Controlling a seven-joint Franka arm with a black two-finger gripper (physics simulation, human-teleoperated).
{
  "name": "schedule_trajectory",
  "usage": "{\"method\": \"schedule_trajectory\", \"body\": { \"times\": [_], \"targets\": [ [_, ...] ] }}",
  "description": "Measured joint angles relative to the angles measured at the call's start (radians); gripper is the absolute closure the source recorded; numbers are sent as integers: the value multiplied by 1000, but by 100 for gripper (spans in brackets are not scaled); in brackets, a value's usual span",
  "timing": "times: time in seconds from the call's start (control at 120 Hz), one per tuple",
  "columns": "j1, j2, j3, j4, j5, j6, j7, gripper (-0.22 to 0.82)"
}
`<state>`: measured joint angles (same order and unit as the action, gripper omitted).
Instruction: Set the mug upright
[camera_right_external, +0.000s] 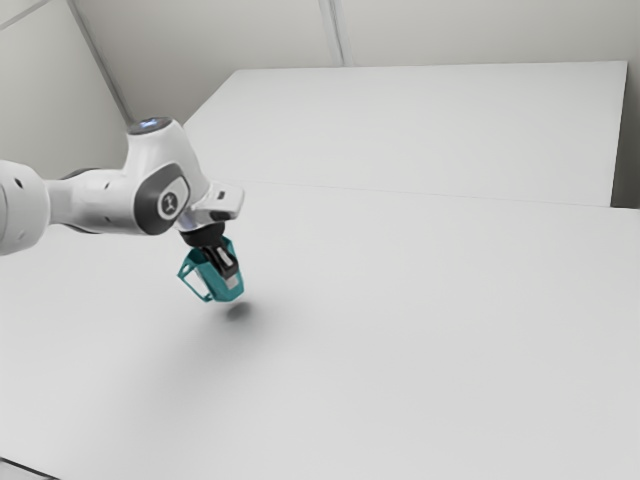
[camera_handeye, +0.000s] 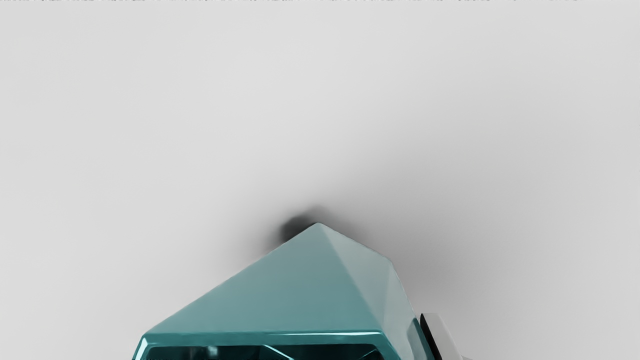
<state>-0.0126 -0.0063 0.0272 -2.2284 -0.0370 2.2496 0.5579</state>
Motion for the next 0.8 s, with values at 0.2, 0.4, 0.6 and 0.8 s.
{"method": "schedule_trajectory", "body": {
  "times": [0.2,0.4,0.6,0.8],
  "targets": [
    [-4,22,-31,0,22,24,-49,78],
    [-11,51,-29,3,43,52,-87,78],
    [27,79,-29,6,56,66,-116,78],
    [14,92,-29,5,58,72,-140,78]
  ]
}}
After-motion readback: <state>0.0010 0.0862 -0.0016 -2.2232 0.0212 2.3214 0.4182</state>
